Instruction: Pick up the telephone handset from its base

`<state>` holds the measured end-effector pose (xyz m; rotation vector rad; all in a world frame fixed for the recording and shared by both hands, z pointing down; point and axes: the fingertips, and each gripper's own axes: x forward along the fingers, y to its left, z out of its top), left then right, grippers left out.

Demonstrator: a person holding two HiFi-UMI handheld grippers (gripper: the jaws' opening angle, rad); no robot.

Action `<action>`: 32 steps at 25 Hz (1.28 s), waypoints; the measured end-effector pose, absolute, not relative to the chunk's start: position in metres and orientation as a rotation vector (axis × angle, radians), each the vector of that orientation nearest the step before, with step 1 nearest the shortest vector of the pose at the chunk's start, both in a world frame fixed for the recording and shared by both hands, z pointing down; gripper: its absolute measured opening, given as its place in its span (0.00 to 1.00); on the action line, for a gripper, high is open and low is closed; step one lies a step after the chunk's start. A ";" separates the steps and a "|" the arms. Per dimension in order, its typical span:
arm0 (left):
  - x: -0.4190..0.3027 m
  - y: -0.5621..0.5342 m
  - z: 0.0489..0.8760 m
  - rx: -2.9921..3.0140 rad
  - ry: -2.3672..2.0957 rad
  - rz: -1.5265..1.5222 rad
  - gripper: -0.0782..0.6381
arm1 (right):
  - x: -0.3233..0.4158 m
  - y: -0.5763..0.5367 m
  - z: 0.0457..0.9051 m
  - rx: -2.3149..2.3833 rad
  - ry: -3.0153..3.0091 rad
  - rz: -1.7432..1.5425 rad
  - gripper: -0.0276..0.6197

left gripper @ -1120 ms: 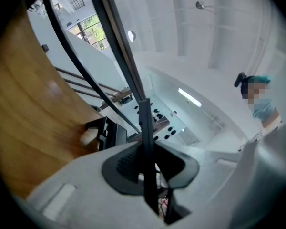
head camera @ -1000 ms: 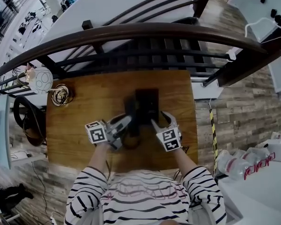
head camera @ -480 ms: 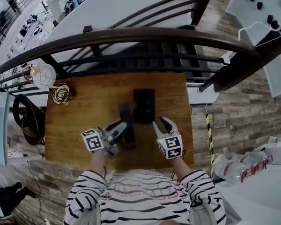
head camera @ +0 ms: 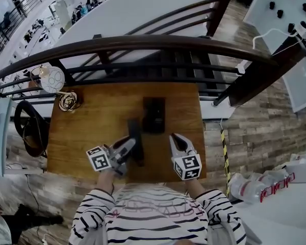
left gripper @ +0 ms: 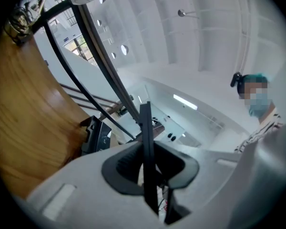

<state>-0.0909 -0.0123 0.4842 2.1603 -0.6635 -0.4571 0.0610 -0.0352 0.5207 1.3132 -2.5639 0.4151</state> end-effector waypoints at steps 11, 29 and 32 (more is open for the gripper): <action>-0.087 0.034 0.466 2.186 -0.740 -0.495 0.21 | 0.078 0.004 0.490 1.292 -2.645 0.404 0.04; -0.071 0.086 0.466 2.157 -0.839 -0.549 0.21 | 0.095 0.049 0.479 1.181 -2.693 0.411 0.04; -0.068 0.089 0.466 2.150 -0.850 -0.554 0.21 | 0.099 0.052 0.479 1.178 -2.690 0.404 0.04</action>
